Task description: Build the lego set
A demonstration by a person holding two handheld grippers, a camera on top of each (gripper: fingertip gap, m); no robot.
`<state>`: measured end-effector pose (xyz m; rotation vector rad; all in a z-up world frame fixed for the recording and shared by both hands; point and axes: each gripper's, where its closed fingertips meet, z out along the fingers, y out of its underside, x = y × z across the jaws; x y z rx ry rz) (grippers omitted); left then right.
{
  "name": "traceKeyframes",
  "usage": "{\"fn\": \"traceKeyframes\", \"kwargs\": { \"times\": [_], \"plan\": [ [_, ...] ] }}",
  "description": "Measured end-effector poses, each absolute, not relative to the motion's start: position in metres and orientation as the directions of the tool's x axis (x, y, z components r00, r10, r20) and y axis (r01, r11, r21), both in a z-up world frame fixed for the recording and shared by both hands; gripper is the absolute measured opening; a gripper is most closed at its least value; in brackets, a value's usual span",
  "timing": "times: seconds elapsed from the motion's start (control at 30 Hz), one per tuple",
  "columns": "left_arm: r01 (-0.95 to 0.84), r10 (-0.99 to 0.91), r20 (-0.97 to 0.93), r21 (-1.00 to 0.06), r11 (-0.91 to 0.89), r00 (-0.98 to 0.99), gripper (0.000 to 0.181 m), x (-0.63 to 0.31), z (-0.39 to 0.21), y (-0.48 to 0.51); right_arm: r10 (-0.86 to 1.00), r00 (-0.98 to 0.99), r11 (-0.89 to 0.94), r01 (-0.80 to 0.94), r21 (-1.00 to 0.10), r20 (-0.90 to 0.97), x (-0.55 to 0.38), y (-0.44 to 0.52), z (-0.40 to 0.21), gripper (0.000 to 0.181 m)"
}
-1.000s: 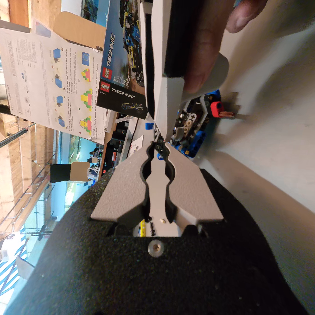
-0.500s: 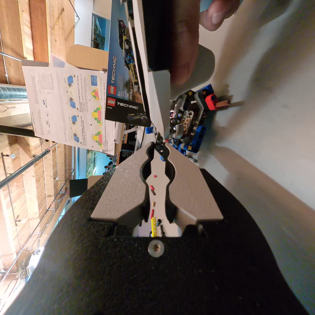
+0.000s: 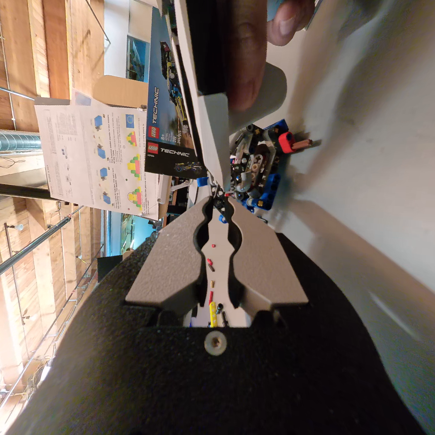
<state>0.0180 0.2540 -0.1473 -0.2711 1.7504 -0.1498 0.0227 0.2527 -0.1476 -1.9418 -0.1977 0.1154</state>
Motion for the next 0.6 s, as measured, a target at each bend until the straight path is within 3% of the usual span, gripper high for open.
{"fn": "traceKeyframes", "kwargs": {
  "times": [0.37,0.6],
  "plan": [
    [-0.105,-0.254,-0.948,-0.238,0.966,-0.193,0.006,0.0169,-0.1515,0.2518,0.213,0.976,-0.355,0.113,-0.928,0.038,0.0183,0.2518,-0.1477,0.035],
    [-0.021,-0.169,-0.967,-0.169,0.985,-0.189,0.007,0.0149,-0.1511,0.2498,0.221,0.975,-0.362,0.09,-0.928,0.009,0.0187,0.2507,-0.148,0.034]
  ]
}}
